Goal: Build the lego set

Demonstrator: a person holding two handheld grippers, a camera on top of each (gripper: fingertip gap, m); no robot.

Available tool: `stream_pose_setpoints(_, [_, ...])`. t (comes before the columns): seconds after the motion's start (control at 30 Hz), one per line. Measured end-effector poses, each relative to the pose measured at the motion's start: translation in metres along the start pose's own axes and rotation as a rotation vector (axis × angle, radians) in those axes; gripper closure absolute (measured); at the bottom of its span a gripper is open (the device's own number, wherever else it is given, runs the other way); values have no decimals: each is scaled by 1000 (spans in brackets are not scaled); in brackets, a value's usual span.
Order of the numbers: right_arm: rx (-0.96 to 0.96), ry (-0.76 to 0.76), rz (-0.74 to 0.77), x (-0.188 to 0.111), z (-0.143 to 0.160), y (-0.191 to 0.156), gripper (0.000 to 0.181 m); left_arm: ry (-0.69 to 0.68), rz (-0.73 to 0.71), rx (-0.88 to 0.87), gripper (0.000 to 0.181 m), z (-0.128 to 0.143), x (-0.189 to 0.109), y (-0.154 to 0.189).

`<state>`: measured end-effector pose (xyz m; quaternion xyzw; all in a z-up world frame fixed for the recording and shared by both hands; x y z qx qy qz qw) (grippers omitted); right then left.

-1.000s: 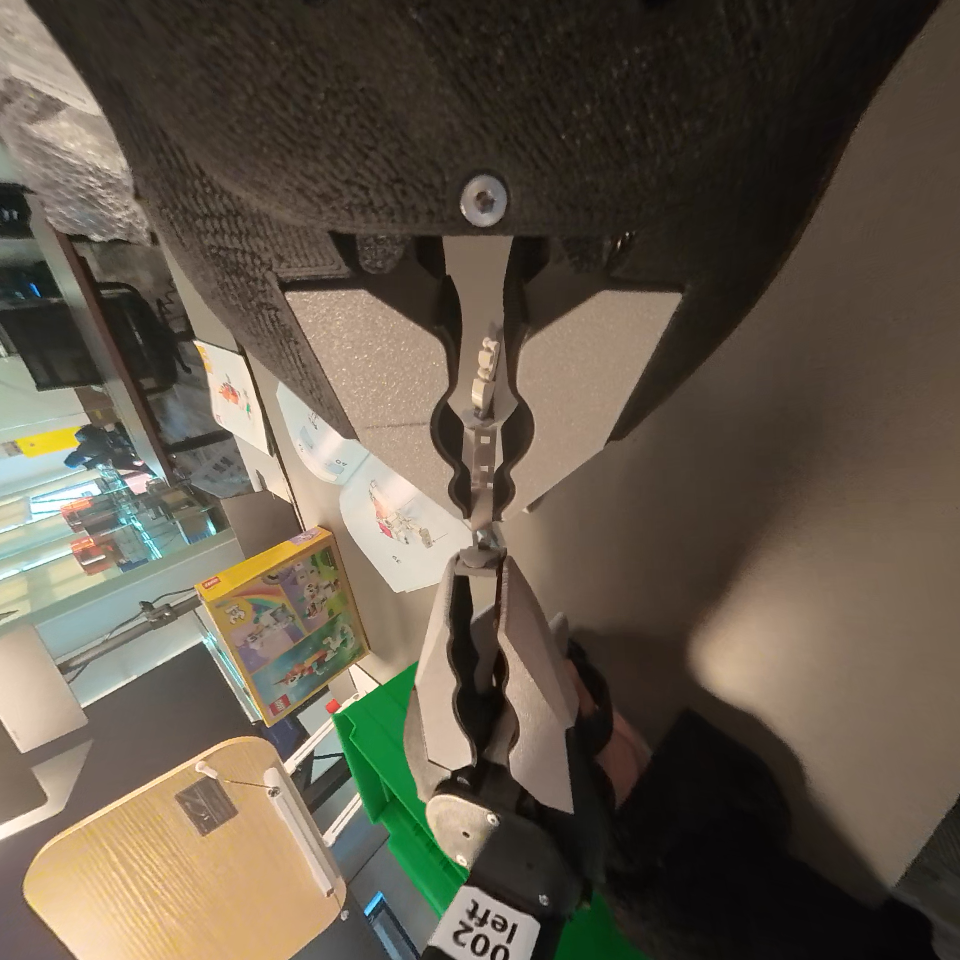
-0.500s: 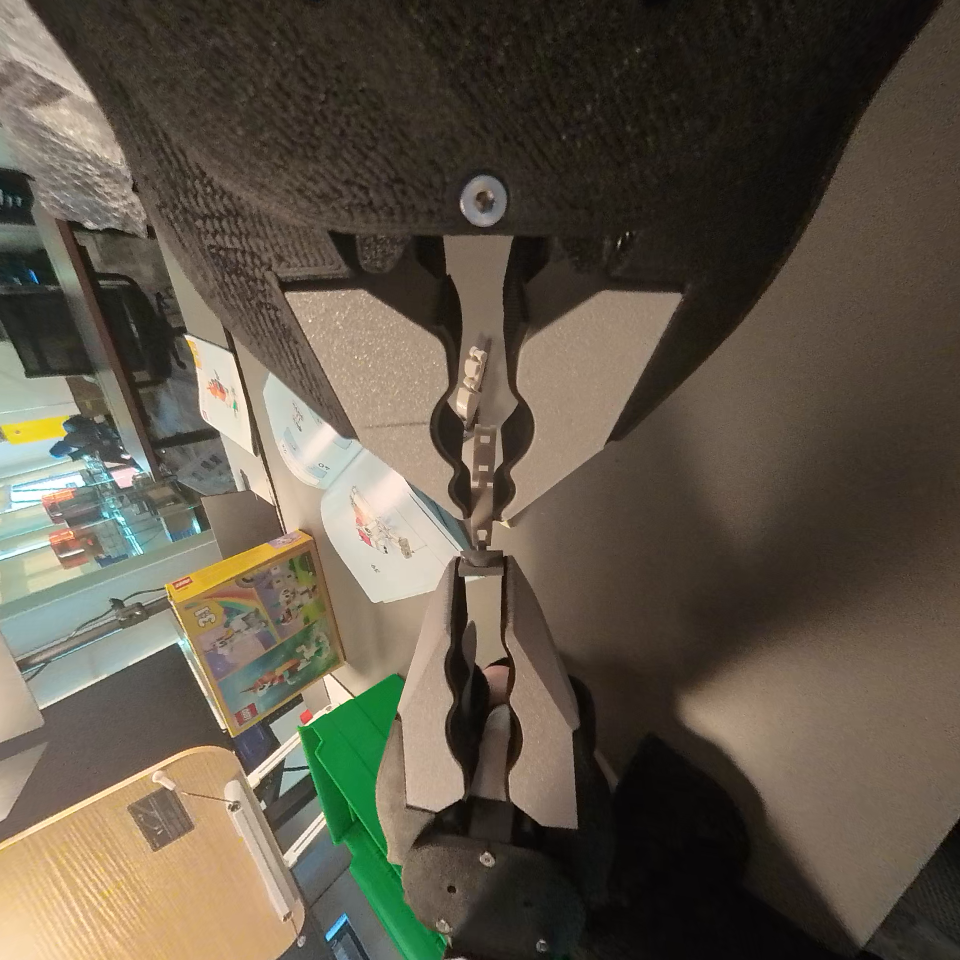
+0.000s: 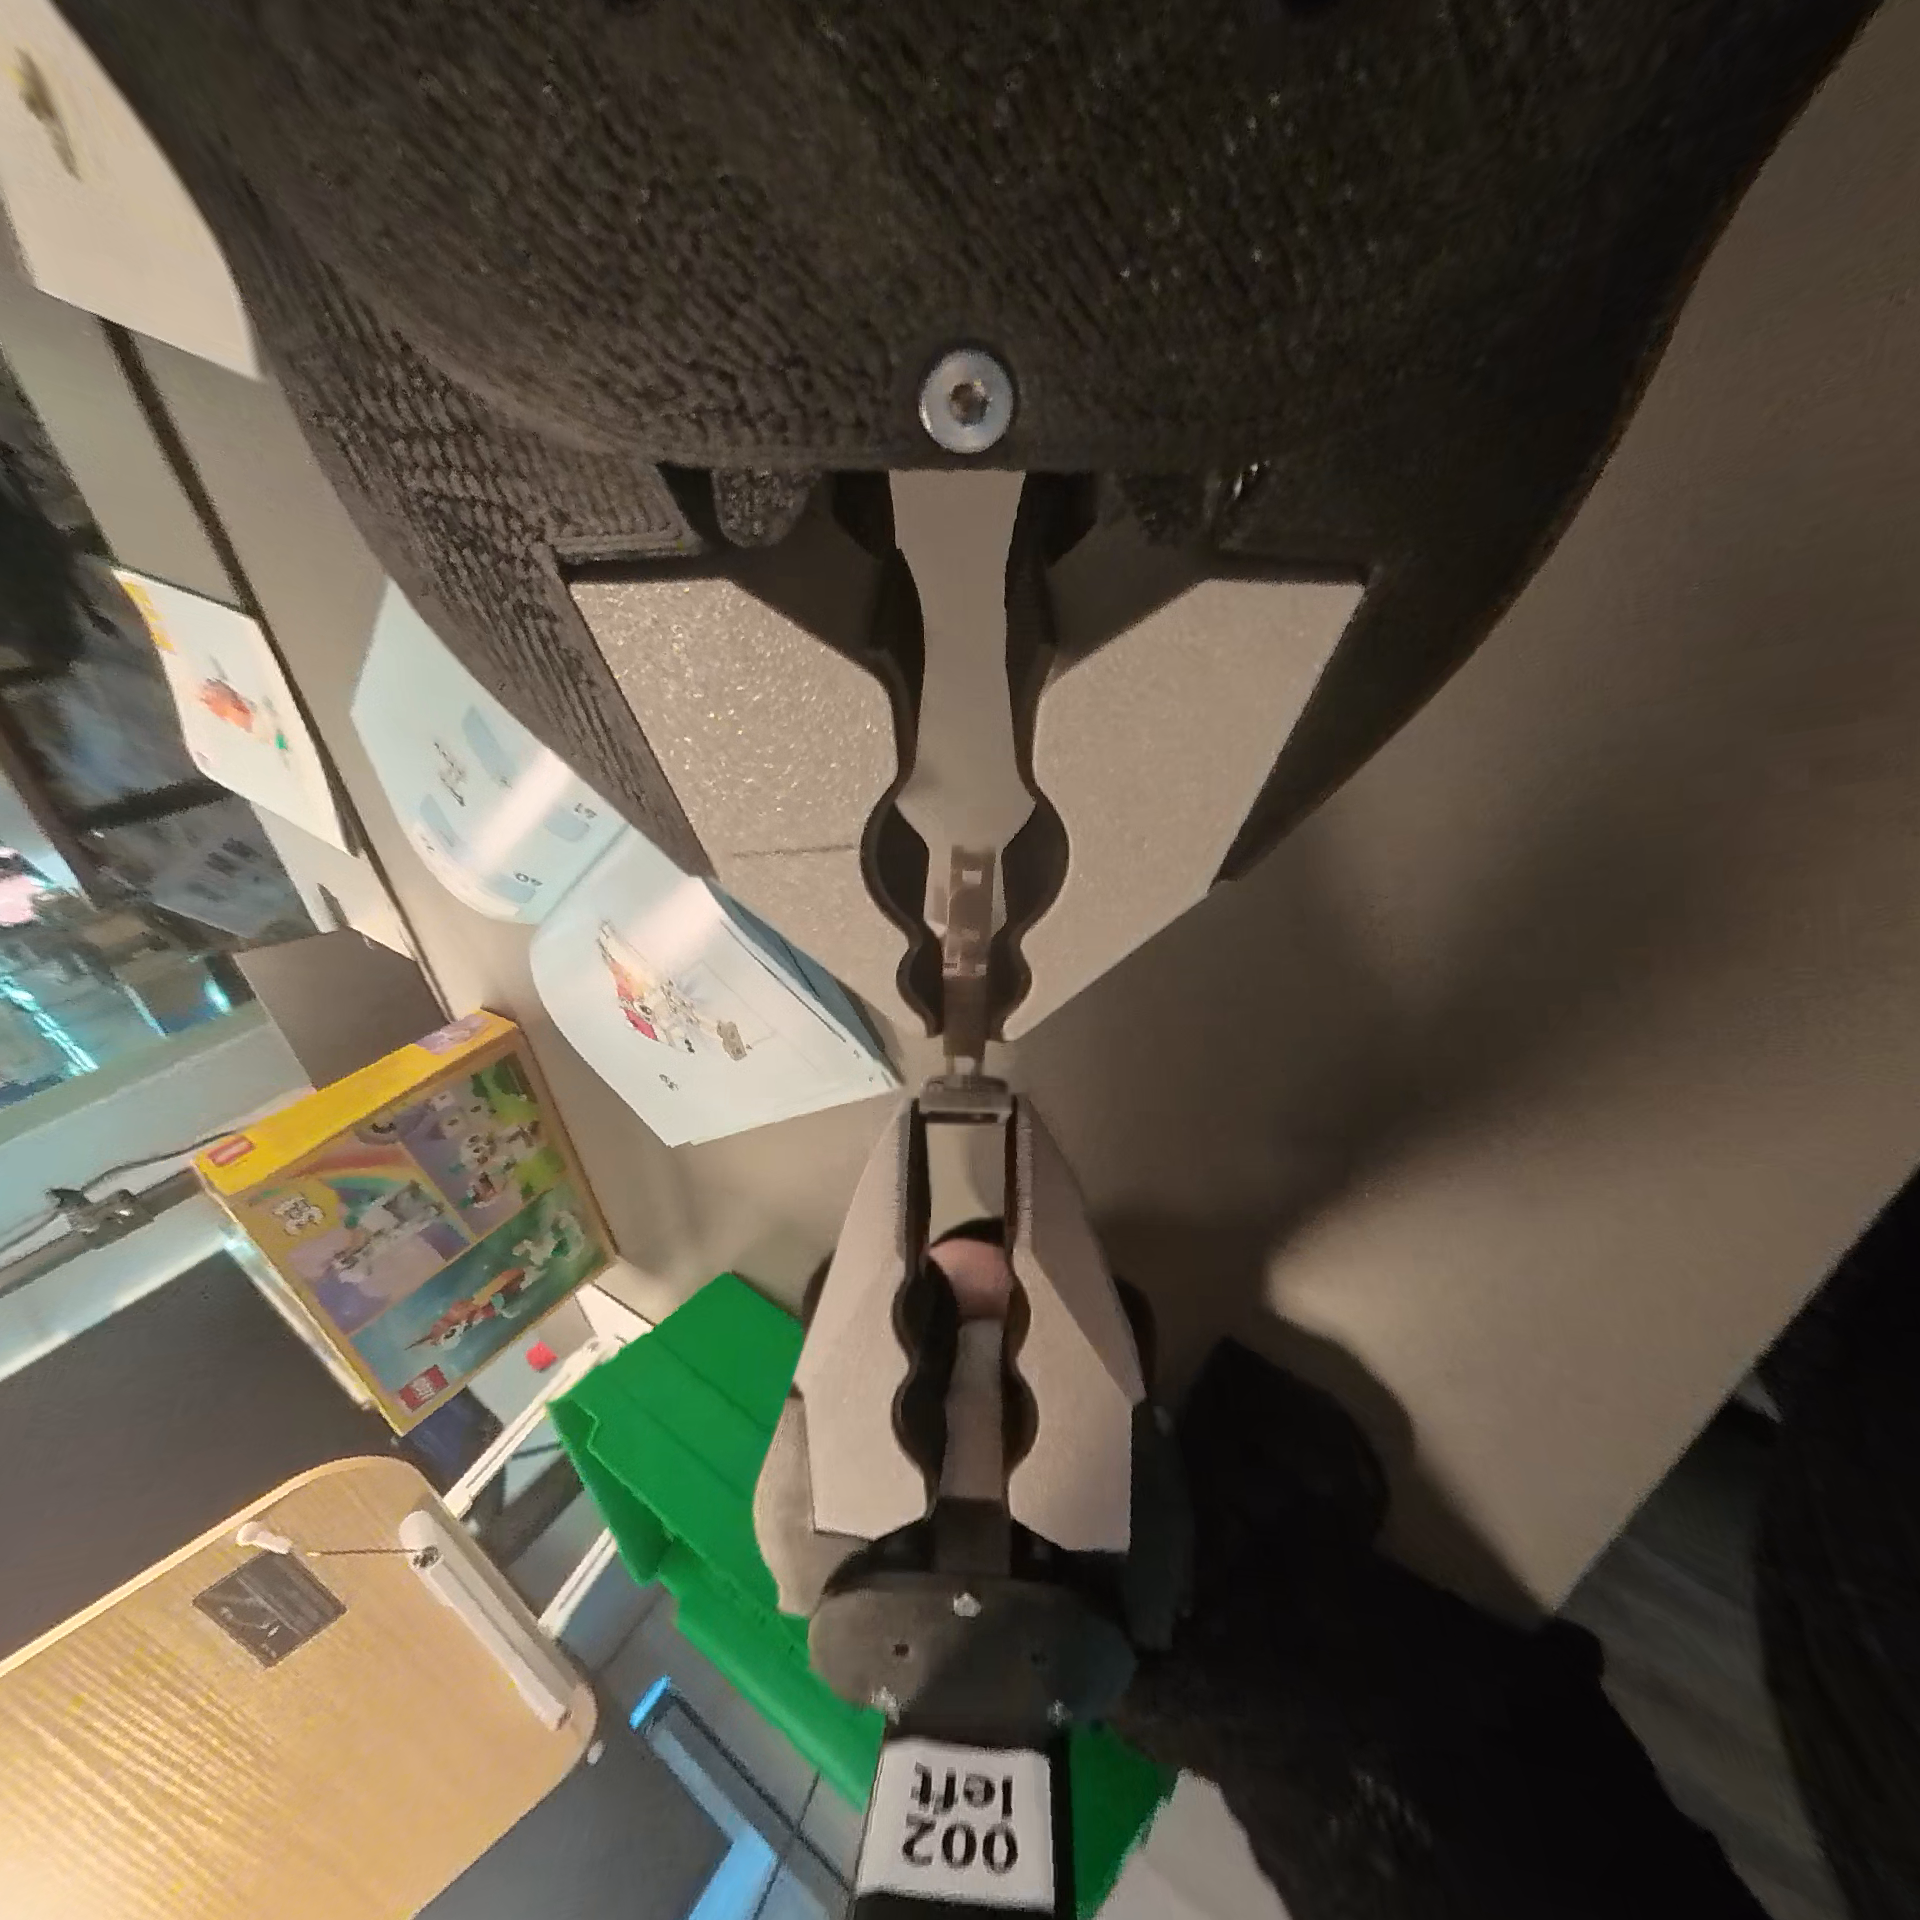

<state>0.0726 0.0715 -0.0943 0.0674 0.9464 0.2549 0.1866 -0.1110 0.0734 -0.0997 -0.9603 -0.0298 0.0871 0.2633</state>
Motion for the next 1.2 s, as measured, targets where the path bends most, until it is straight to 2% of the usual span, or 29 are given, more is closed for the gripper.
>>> stream_pose_setpoints(0.03, [15,25,-2,-1,-1,1,176,23,3,-27,166,-1,-1,-1])
stream_pose_setpoints(0.3, [188,201,-46,-5,-8,7,176,217,44,-249,166,-7,-8,-10])
stream_pose_setpoints(0.6, [518,241,-52,2,-12,26,175,407,145,-762,166,9,-10,-36])
stream_pose_setpoints(0.8, [674,256,-67,7,-13,32,176,467,171,-874,166,16,-12,-41])
stream_pose_setpoints(1.2, [747,274,-30,12,-14,34,176,492,165,-934,166,20,-15,-44])
Point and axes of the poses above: each gripper's, where its closed fingertips meet, x out along the fingers, z out of its underside, y = z × x across the jaws, the point moved 10 cm from there along -x, back along the fingers, and after that the axes turned 3 degrees about x, right-handed, at the moved point
